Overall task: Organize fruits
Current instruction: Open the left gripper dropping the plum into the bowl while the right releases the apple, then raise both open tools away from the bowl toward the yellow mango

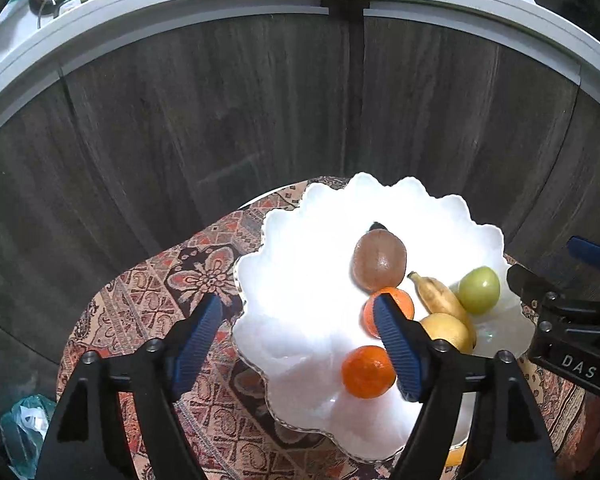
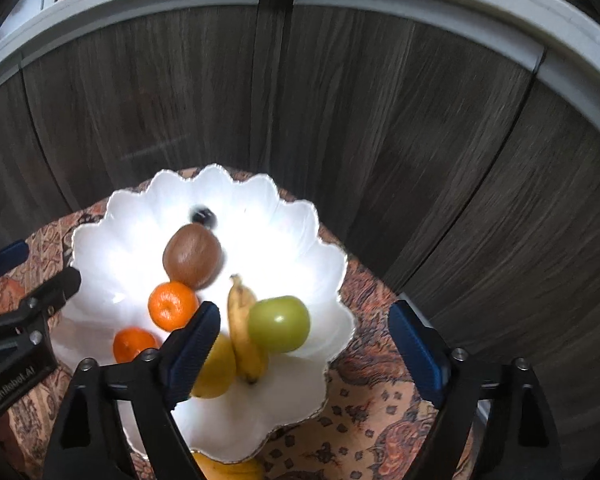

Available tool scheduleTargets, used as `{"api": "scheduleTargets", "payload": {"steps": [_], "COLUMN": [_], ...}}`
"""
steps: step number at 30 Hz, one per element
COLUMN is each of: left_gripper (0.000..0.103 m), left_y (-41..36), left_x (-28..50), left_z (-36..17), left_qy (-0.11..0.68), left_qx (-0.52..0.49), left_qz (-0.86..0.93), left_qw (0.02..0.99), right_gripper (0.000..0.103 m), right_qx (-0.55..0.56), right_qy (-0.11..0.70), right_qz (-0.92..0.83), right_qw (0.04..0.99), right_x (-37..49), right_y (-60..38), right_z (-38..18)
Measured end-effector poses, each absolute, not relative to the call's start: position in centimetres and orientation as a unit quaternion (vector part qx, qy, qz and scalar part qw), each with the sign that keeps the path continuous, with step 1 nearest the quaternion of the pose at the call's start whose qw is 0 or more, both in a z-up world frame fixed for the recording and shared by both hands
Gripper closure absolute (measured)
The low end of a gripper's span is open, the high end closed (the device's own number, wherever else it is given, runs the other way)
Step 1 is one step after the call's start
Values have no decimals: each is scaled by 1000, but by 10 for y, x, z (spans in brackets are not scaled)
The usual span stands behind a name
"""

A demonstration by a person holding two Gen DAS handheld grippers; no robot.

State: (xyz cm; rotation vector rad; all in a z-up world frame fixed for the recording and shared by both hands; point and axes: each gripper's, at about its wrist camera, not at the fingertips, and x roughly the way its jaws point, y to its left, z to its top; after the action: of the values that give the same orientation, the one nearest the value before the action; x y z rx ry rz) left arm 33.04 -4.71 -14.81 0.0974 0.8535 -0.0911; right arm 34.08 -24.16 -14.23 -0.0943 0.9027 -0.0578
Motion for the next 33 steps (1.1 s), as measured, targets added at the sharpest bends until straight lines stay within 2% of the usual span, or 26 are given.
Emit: {"api": "scheduleTargets", "payload": {"steps": [4,6,19,33], "left_gripper": [14,12,11,11], "left_y": [-43,-42,-42,-41], "left_x": [324,321,289,257], "left_z": [-139,-133,-106,-108], "left_qy": [404,400,376,375], "left_qx": [40,39,42,50], "left_qz": [-38,-39,-42,-40], "left_qw": [913,915,925,925], "right_gripper": [16,15,13,13], "right_qx": [-49,-46,-18,13], "right_qy": [427,420,399,406], "right_qz": [-31,-31,-37,-45], "right_qw": [902,906,916,913], "right_x": [336,331,295,258], "right_y": [-240,-240,-245,-246], "right_z": [-131,-124,-98,-103]}}
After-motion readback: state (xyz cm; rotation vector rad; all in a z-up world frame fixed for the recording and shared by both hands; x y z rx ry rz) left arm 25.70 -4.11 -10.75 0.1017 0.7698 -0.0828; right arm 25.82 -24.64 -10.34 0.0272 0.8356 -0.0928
